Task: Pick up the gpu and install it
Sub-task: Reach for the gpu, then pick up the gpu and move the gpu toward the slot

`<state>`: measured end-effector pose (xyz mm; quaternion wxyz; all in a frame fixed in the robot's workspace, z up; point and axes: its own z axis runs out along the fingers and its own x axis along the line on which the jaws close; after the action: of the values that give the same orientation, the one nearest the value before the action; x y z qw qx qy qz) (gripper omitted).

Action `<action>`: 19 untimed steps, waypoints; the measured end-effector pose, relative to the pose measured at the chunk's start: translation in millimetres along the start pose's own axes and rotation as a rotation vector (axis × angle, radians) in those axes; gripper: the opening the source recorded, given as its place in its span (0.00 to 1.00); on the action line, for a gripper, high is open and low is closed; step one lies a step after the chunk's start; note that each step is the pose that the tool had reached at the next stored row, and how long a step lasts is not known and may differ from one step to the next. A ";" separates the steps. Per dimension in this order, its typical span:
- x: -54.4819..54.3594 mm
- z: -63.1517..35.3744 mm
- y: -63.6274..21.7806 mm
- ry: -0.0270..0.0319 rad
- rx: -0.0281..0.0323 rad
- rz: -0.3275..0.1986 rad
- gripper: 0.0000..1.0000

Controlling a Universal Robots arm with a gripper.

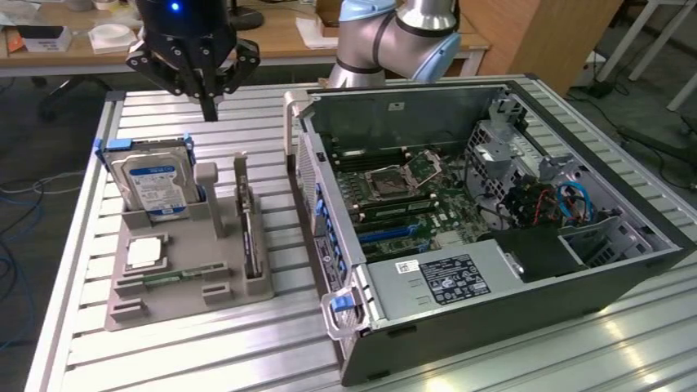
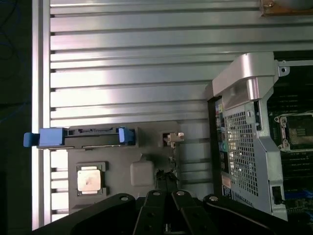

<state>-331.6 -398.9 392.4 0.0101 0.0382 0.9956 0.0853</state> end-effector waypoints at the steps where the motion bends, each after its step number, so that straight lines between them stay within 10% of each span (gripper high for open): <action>1: 0.0 0.0 0.0 0.0000 0.0000 0.000 0.10; 11: 0.1 0.0 0.0 0.0000 0.0000 0.000 0.11; 19: 0.1 0.0 0.0 0.0000 0.0000 0.000 0.41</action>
<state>-331.7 -398.9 392.4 0.0101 0.0381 0.9956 0.0853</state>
